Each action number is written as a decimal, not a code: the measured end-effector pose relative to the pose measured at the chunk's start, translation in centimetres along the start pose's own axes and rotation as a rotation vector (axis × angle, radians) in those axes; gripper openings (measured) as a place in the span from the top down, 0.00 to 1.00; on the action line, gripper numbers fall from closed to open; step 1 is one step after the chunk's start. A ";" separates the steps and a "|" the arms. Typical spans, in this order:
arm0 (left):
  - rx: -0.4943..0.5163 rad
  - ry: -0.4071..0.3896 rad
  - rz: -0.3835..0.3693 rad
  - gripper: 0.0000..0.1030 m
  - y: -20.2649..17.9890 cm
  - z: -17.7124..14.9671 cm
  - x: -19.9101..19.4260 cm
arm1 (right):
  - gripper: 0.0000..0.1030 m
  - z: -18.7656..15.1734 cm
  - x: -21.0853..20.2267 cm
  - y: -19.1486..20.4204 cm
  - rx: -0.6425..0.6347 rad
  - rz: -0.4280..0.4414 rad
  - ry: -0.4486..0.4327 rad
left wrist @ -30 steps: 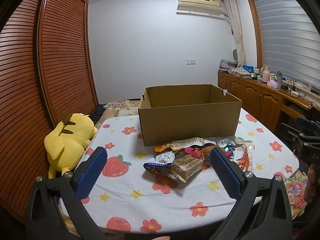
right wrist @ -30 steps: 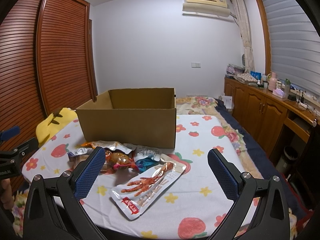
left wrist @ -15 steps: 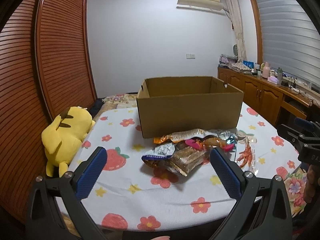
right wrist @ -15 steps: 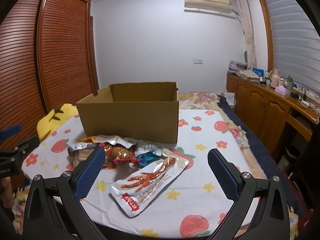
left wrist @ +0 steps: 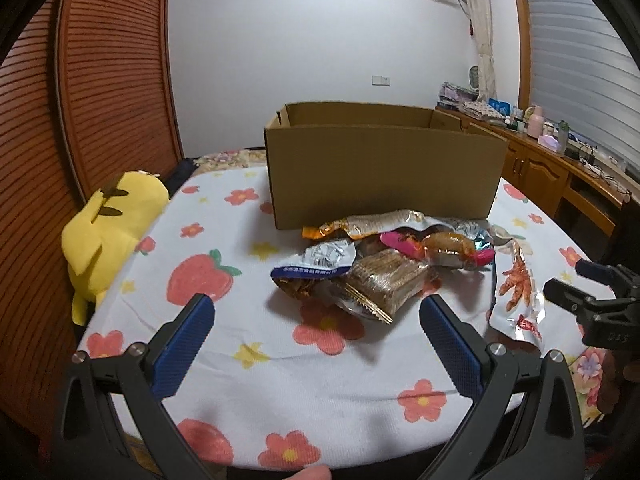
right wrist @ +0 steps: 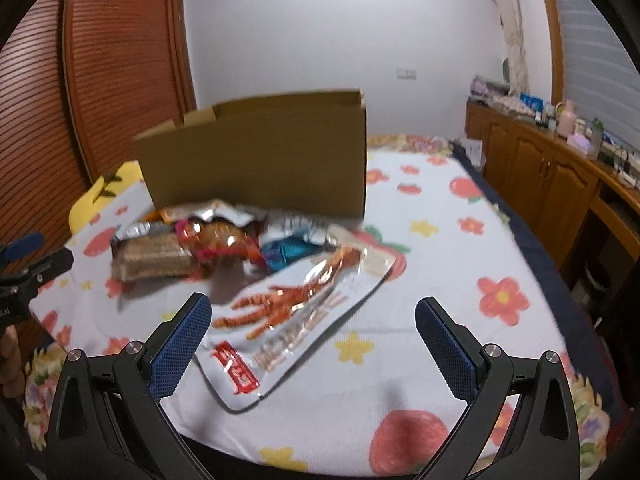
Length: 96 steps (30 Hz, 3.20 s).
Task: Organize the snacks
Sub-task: 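Grasp the clear wafer-cake pack with the left tool while the right tool grasps the white spicy-strip packet, then lift the wafer-cake pack with the left tool while the right tool lifts the spicy-strip packet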
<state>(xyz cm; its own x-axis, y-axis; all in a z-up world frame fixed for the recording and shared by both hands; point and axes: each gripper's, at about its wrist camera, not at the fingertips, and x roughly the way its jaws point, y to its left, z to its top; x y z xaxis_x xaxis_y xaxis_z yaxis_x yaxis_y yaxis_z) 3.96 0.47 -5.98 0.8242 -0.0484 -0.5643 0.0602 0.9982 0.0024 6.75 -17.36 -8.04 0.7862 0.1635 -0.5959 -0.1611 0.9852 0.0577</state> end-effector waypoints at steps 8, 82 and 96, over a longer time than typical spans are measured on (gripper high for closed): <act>-0.005 0.039 -0.040 0.00 0.1 -0.2 2.0 | 0.03 -0.5 2.8 -1.0 0.024 0.019 0.087; 0.357 0.411 -0.386 0.59 -3.8 4.1 9.8 | 0.63 1.3 6.4 -1.8 0.004 0.182 0.224; 0.188 0.277 -0.399 0.60 -1.4 2.3 5.2 | 0.84 1.9 5.7 -2.3 0.014 0.201 0.176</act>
<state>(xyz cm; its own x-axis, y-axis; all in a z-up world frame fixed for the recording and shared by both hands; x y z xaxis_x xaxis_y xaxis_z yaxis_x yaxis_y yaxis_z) 9.51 -1.28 -7.01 0.5381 -0.3867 -0.7490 0.4604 0.8791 -0.1231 12.71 -18.57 -10.08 0.6231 0.3454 -0.7017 -0.2939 0.9348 0.1992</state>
